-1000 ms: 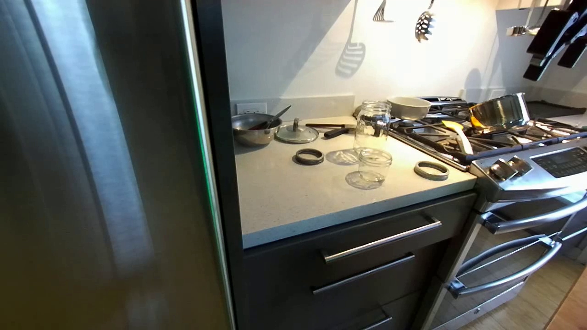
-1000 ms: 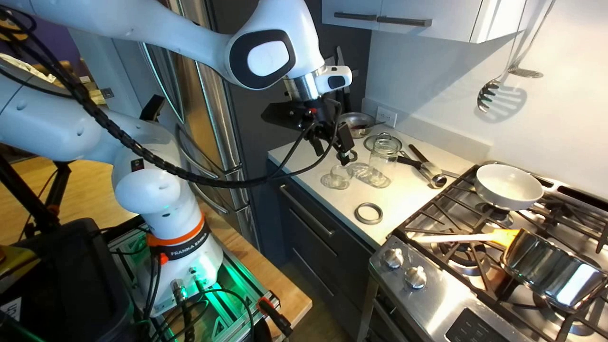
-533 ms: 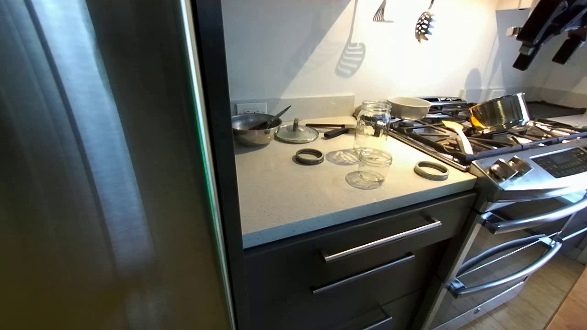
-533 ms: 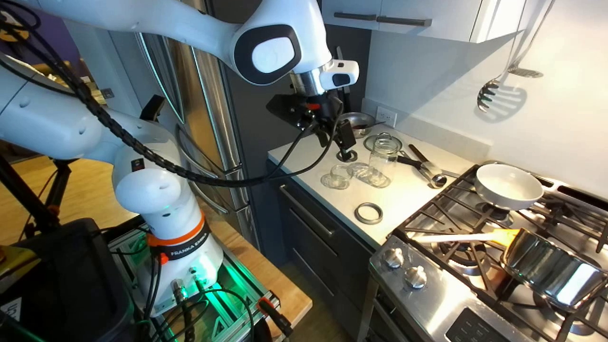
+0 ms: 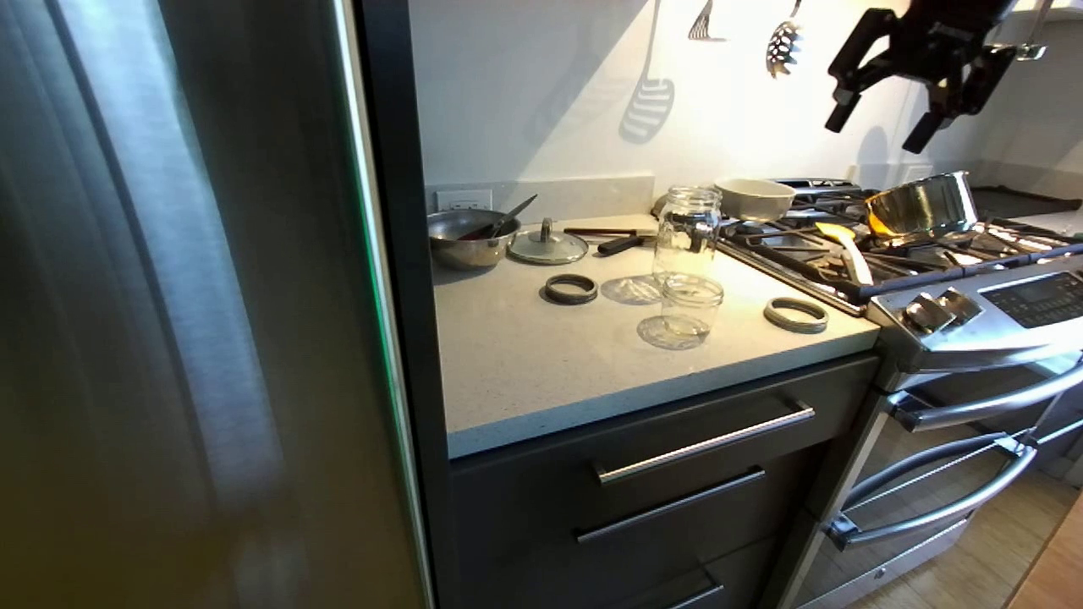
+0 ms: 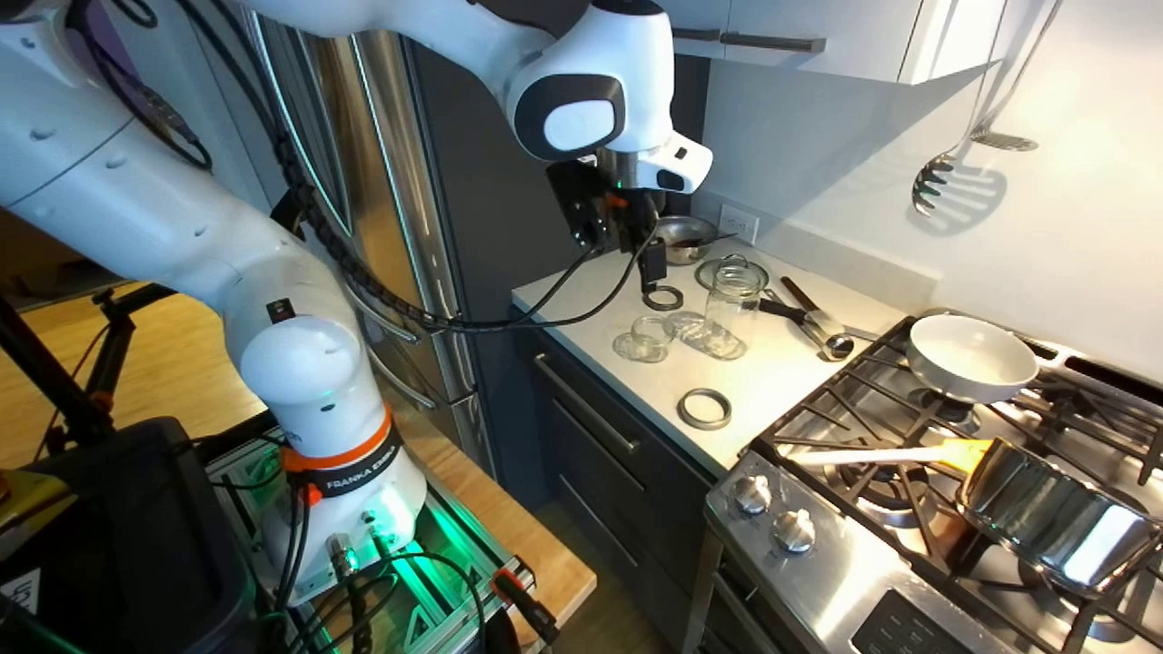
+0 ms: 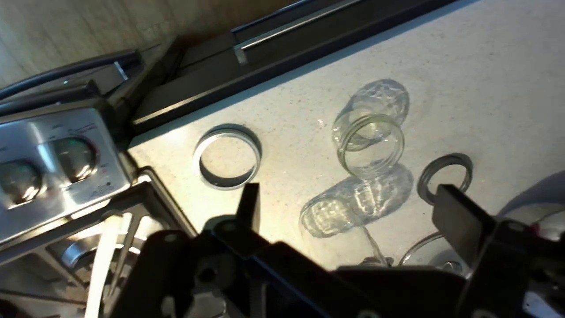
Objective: Press a button on the white device
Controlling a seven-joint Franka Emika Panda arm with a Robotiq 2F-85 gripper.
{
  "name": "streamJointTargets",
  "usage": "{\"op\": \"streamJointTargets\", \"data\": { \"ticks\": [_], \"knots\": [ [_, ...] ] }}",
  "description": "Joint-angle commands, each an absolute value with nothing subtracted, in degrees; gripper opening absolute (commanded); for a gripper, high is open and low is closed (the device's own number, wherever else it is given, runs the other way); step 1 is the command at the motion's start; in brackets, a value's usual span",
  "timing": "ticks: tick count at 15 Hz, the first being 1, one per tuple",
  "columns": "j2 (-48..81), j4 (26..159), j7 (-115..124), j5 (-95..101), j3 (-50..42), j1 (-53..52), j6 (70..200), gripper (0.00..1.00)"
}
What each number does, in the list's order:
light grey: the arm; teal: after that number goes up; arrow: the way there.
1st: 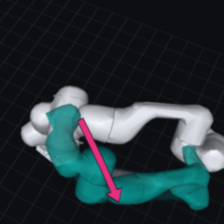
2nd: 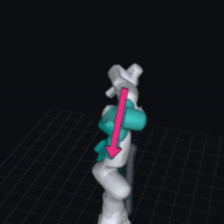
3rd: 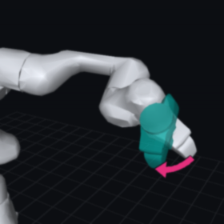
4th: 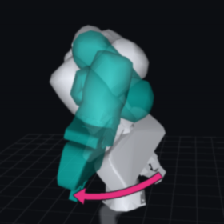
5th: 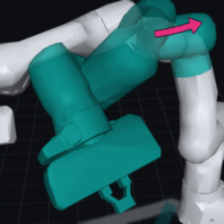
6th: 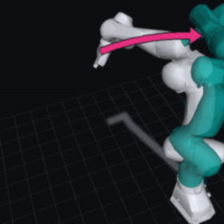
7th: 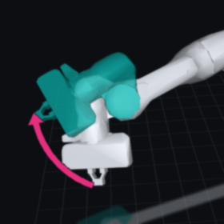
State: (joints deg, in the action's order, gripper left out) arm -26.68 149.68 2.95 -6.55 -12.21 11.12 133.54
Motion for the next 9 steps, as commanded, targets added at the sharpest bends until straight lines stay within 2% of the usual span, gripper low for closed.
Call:
{"op": "streamJointTargets", "data": {
  "ticks": [1,7,9],
  "knots": [
    [-17.99,142.84,2.50,-18.33,-14.05,6.50,129.98,1.00],
    [-8.04,134.68,4.86,-32.17,-12.43,5.22,120.28,1.00],
    [-10.32,136.71,3.60,-30.63,-11.41,6.15,122.35,1.00]
  ]
}}
